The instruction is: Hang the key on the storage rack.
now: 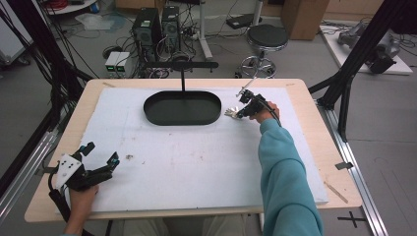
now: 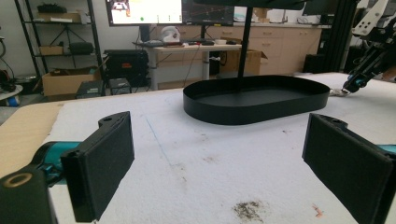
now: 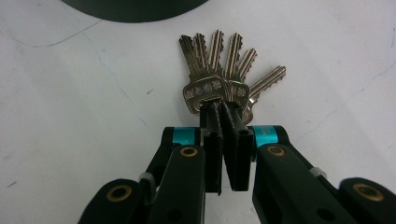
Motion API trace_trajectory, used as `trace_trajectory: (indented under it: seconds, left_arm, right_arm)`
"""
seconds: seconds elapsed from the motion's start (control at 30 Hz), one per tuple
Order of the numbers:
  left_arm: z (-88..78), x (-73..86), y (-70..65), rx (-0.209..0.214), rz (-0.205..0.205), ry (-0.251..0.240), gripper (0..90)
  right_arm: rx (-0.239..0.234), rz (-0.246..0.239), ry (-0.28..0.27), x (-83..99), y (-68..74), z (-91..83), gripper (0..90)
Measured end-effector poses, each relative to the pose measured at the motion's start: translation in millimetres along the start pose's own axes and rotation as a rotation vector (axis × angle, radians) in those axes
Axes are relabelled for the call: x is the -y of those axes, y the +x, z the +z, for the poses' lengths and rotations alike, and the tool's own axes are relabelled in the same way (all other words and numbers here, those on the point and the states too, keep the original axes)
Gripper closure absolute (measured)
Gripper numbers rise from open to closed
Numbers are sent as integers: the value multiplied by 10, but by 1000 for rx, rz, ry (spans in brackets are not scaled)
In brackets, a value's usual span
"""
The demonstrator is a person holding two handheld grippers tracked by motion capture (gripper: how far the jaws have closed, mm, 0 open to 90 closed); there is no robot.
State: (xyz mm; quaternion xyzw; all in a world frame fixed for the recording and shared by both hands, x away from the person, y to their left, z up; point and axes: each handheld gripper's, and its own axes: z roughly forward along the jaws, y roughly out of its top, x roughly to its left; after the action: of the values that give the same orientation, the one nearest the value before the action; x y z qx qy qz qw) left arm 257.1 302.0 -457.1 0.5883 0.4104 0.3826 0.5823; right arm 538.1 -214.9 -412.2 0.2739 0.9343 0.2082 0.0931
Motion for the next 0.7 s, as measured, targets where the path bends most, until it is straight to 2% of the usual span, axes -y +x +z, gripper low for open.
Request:
trace_trajectory:
  seconds: [0.37, 0.47, 0.7]
  left_arm:
    - [0, 0, -1, 1, 1, -1, 94]
    - [1, 0, -1, 1, 1, -1, 94]
    - [-2, -1, 0, 2, 6, 4, 94]
  right_arm:
    - [14, 7, 4, -16, 23, -21, 884]
    - [13, 22, -16, -17, 20, -63, 886]
    - [-21, 50, -113, -27, 26, -236, 887]
